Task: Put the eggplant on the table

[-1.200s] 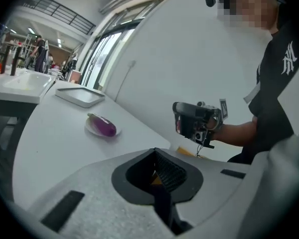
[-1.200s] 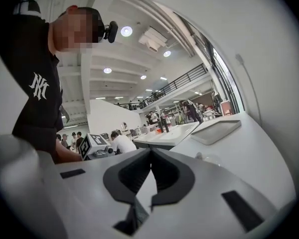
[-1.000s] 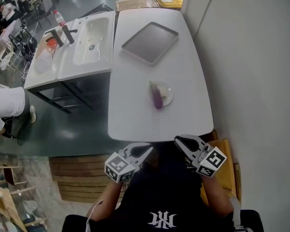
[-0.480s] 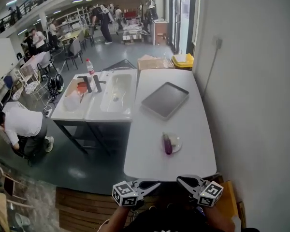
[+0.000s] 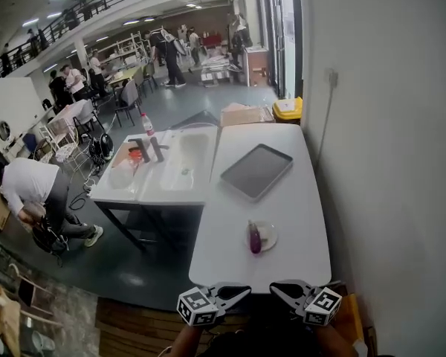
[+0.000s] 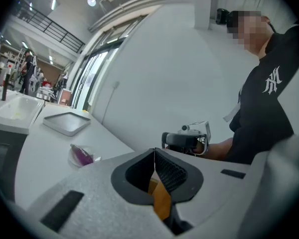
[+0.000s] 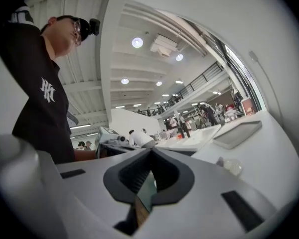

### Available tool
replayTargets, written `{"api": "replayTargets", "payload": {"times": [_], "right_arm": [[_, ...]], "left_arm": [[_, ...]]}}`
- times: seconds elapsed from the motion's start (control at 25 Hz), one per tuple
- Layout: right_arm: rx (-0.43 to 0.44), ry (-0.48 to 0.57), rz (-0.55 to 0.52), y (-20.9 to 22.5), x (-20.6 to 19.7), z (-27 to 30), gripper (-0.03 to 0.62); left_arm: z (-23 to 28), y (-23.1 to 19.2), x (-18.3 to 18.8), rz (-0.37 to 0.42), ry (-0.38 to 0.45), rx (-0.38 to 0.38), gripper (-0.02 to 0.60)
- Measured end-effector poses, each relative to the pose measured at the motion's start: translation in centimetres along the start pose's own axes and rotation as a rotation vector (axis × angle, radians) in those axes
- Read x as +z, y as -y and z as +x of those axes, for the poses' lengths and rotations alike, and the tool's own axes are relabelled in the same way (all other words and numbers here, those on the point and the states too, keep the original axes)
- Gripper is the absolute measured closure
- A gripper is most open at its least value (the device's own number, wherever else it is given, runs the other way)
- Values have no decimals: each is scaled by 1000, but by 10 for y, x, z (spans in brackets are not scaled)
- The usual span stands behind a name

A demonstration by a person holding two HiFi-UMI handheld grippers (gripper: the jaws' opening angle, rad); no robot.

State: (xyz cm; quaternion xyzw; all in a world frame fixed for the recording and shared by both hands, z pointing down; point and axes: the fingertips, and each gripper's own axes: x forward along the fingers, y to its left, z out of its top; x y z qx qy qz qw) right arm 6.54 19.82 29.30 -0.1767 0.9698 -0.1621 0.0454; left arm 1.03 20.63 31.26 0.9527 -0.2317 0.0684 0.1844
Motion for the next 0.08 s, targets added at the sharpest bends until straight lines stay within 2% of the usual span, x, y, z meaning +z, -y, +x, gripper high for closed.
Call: {"api": "replayTargets", "payload": {"times": [0.08], "right_arm": [[-18,-66,21,12,-21,-10,591]], "left_arm": [[5,2,-5,-3,-19,26,575]]}}
